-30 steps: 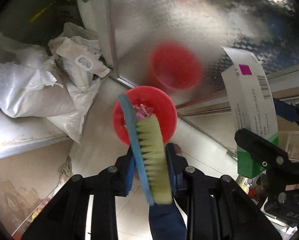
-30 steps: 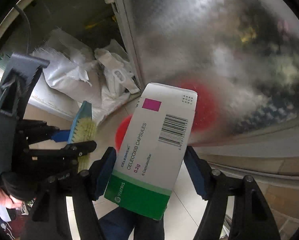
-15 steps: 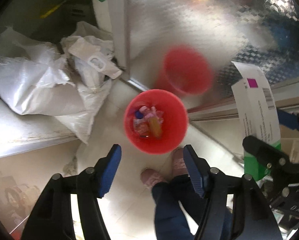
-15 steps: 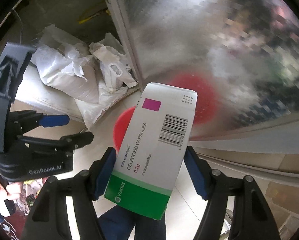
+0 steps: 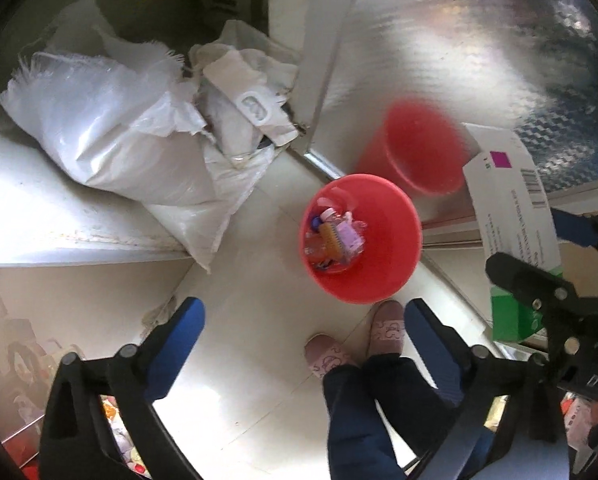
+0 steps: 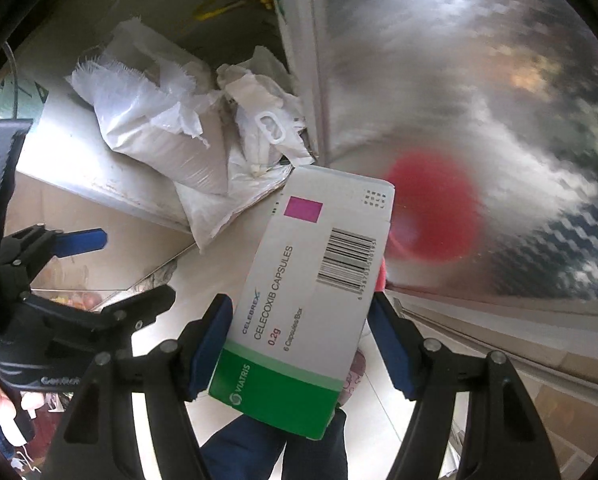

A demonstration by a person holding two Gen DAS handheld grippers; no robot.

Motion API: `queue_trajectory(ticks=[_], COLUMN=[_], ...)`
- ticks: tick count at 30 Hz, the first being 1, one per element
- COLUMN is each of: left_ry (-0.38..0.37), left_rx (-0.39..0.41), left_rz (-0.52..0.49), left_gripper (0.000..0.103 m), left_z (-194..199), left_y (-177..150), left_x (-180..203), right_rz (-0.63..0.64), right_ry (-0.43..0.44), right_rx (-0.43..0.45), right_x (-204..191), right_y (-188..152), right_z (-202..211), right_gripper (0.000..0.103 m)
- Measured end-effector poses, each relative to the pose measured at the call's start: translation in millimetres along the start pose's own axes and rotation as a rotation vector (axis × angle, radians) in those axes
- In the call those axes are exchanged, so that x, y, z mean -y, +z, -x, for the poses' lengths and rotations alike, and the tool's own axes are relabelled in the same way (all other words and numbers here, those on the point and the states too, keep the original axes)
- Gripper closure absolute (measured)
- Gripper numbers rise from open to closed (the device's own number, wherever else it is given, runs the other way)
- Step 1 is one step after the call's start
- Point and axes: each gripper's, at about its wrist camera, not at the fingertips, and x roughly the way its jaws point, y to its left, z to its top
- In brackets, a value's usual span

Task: Collect trash
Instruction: 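Open both tools to drop the brush and box into the bin, then raise both tools from the bin back up to the countertop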

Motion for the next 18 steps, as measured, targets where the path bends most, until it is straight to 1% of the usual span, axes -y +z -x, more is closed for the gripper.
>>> queue_trajectory(ticks=[4,8,10,12,14,17,18], left_ry=[-0.025,-0.02,-0.024,-0.024,-0.015,-0.008,-0.009], left_rx=[-0.008,-0.003,-0.003,-0.002,0.001,0.004,0.006], left_rz=[0.027,0.039,0.049,0.045,0.039,0.038,0.042], left_gripper=[0.001,0.001,0.001,0.001,0.001,0.001,0.001], left_z=[-2,-3,-5,-6,-6,-6,-5], left_y=[-2,-5,-5,-5,-6,-7,-8], left_x=[-11,-17,-19,-21,-20,-21,-21], right_rz=[-0.004,0.0,0.014,0.024,0.017,0.015,0.017], right_ry=[-0.005,-0.01,-0.026,-0.046,-0.047,-0.073,-0.075], right_rx=[-0.015,-0.028,-0.031,-0.029,-0.027,-0.021,-0.022], right_x=[-1,-3,-5,-5,-4,-2,-2], right_y=[2,3,3,4,4,4,4], right_z=[-6,-12,-14,-16,-16,-16,-17], right_gripper=[0.036,0.036,0.036,0.036,0.035,0.032,0.024])
